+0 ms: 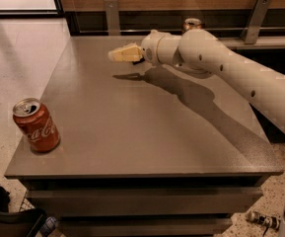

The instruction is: Move rxbar chocolate near coke can

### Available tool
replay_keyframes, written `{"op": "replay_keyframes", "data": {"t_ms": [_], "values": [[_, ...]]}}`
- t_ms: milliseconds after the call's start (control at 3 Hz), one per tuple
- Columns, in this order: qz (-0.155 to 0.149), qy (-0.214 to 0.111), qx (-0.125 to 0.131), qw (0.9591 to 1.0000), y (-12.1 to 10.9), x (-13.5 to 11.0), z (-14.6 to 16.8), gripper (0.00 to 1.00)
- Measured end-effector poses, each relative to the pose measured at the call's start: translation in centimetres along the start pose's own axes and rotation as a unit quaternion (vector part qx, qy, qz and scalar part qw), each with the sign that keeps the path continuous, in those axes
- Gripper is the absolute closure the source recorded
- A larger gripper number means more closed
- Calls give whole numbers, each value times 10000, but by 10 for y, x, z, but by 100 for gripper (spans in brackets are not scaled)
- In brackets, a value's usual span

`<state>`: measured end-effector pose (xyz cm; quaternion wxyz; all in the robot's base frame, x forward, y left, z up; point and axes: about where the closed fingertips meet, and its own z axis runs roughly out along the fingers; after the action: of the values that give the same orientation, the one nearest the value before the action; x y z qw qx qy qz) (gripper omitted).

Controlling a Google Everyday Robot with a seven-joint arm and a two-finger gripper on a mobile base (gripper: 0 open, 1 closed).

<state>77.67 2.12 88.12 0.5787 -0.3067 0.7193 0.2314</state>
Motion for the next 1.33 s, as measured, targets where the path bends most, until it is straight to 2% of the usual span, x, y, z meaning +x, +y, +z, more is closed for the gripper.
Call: {"op": "replay_keyframes", "data": {"t_ms": [333, 667, 1000, 1333], "values": [[123, -30, -48, 9999, -4, 9, 21, 0], [239, 3, 79, 9997, -21, 24, 22, 0], [219, 156, 198, 9994, -41, 41, 22, 0], [187, 253, 194, 9993, -47, 48, 24, 0]]}}
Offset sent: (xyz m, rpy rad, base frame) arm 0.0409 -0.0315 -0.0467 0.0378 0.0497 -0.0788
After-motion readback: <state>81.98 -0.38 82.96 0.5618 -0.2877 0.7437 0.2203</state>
